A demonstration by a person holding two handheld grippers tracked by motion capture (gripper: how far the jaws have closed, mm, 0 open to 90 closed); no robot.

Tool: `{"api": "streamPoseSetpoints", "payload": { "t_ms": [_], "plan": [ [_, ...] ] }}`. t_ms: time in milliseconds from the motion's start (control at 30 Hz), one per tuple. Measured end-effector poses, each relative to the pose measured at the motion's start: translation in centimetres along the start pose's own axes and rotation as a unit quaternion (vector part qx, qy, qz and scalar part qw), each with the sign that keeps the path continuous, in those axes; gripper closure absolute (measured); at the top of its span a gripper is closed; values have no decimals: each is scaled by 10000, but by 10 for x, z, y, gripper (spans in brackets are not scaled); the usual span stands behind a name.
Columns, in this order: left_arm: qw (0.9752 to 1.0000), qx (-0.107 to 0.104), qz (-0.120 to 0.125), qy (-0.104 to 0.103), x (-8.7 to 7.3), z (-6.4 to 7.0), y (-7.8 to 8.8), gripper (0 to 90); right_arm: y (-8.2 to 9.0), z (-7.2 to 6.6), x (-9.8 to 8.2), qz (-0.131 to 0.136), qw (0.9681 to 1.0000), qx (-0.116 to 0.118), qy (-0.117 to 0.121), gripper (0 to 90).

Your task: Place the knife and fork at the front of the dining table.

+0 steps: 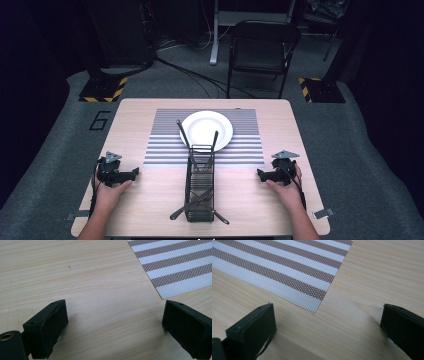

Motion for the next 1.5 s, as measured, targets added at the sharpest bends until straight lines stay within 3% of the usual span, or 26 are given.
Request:
{"api": "streamPoseSetpoints", "payload": {
  "t_ms": [900, 1133, 1200, 1267, 1500],
  "plan": [
    [10000, -61, -45, -32, 0, 1, 0, 62, 2, -2, -1, 25, 10000, -75, -28, 23],
    [10000, -47, -41, -38, 0, 2, 0, 63, 10, -6, 0, 37, 10000, -52, -66, 222],
    [10000, -32, -17, -21, 0, 2, 0, 63, 13, -9, 3, -64, 9999, -50, -102, 370],
    [10000, -18, -19, -7, 1, 2, -1, 63, 14, -11, 5, -105, 9999, -13, -68, 421],
    [10000, 18, 0, 19, 1, 2, -2, 63, 16, -26, 10, -108, 9999, -40, 77, 418]
  ]
}}
Point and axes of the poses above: each handheld gripper's, and its own axes: y roughly backward along the jaws, x roughly out of its top, z roughly to its right, the point moved 4 cm from there along -y, roughly forward along the jaws, and after that the axes turned 14 degrees about -x, right-handed, at the moved point
